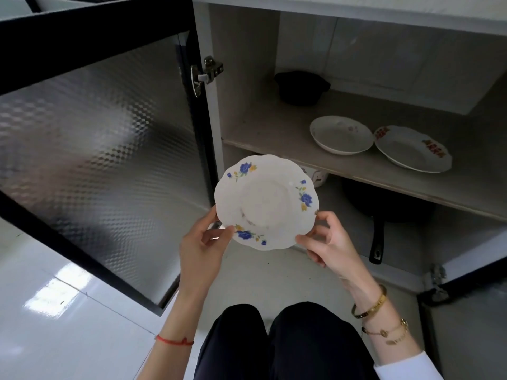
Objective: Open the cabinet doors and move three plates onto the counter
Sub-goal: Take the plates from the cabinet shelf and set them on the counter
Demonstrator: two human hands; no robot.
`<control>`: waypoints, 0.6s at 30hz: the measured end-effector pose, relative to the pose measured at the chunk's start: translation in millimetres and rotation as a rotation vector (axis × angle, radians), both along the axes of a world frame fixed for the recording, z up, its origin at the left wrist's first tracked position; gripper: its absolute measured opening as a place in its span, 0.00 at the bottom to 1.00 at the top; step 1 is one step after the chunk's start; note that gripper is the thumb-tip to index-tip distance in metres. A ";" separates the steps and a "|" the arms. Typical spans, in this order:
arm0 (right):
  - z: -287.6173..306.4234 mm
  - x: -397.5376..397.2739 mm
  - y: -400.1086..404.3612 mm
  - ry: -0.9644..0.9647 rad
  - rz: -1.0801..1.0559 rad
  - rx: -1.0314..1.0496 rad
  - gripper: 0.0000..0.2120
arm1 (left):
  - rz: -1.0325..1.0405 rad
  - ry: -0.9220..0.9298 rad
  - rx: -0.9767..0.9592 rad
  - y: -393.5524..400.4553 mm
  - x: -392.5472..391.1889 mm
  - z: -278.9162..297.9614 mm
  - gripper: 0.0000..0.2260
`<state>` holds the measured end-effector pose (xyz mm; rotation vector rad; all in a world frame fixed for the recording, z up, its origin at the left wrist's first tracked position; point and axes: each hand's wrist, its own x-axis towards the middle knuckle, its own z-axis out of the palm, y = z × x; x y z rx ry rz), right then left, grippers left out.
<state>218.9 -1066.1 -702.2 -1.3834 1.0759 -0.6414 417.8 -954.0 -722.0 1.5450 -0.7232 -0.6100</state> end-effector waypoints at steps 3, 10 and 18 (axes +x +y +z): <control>1.6 -2.1 2.2 -0.003 0.009 -0.008 0.19 | 0.004 -0.008 -0.002 3.3 -1.6 0.8 0.22; 2.1 -3.5 -2.7 -0.017 0.029 -0.020 0.19 | 0.013 0.010 -0.001 2.3 -5.2 2.6 0.21; 20.3 -2.9 -17.5 -0.003 0.067 0.020 0.18 | 0.070 0.040 0.016 -7.7 -7.3 18.2 0.22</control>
